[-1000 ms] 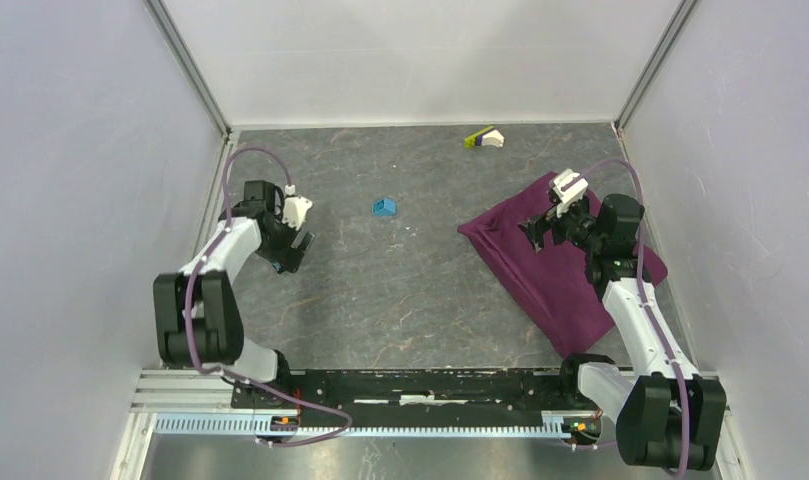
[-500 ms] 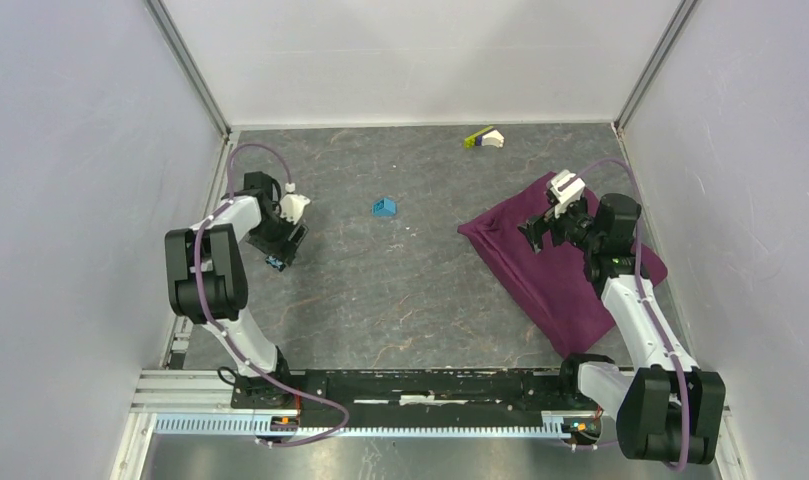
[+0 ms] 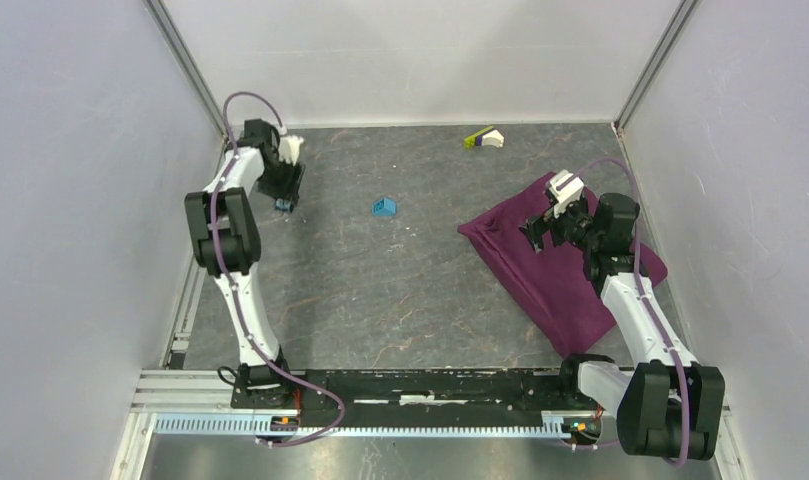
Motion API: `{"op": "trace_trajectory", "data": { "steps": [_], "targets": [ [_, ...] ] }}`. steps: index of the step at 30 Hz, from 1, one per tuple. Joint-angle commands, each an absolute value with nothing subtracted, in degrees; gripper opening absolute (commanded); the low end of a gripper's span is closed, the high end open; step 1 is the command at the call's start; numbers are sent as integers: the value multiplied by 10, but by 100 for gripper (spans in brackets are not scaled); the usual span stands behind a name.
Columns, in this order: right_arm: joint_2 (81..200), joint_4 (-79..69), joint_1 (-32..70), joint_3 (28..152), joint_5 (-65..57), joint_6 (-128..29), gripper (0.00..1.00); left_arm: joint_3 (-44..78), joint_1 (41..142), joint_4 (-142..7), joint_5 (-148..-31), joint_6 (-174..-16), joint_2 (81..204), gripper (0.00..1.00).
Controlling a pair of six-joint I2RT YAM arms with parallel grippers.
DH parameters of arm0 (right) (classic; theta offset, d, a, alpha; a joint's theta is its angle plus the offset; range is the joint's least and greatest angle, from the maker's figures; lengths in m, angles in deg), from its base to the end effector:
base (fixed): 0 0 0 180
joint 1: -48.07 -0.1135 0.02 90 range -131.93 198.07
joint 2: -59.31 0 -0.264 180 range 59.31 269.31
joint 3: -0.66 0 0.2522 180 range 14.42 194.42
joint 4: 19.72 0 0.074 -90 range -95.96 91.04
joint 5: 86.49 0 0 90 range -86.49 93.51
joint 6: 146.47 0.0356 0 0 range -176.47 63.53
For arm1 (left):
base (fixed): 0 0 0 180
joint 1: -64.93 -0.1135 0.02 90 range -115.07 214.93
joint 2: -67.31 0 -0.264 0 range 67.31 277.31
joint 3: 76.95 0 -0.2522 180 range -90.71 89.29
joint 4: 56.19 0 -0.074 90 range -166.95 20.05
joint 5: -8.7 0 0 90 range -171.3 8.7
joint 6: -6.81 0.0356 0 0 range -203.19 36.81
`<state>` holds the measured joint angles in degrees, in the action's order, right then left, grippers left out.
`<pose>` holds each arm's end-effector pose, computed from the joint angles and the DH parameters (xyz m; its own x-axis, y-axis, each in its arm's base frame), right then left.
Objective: Open and lay out the surgical kit
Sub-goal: Move the distractor to the center of the board.
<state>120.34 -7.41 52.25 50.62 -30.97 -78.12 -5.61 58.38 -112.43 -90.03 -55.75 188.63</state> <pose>0.2353 0.0030 0.2550 -0.1988 -0.2904 -0.9360 -0.5719 0.8100 -0.1298 0.4403 0.0451 0.1819 -0.8495 0.3609 -0.3847 0.3752 0.9261 0.0402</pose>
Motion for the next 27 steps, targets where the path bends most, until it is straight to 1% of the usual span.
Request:
{"op": "trace_trajectory", "data": {
  "steps": [1, 3, 6, 8, 12, 13, 14, 17, 21, 24, 27],
  "targets": [
    [1199, -79, 523, 533, -300, -792, 97, -238, 598, -1161, -892, -638, 1988, 54],
    [1196, -79, 523, 532, -295, -794, 97, -321, 609, -1182, -869, -641, 2040, 57],
    [1193, -79, 523, 532, -292, -796, 97, -423, 623, -1212, -848, -646, 2103, 57],
    [1192, -79, 523, 531, -291, -796, 97, -443, 631, -1213, -846, -651, 2110, 61],
    [1193, -80, 523, 531, -291, -795, 97, -412, 642, -1194, -865, -669, 2075, 92],
    [1195, -80, 523, 531, -292, -795, 97, -388, 663, -1186, -878, -674, 2052, 98],
    [1195, -80, 523, 531, -293, -794, 97, -352, 670, -1168, -888, -680, 2024, 100],
    [1194, -80, 523, 531, -295, -793, 97, -239, 700, -1106, -924, -687, 1930, 100],
    [1189, -79, 523, 531, -295, -795, 97, -82, 759, -1035, -962, -655, 1812, 100],
    [1188, -80, 523, 531, -295, -795, 97, -27, 804, -1018, -964, -618, 1775, 100],
    [1191, -78, 523, 532, -298, -794, 97, -30, 835, -1018, -954, -603, 1791, 100]
  ]
}}
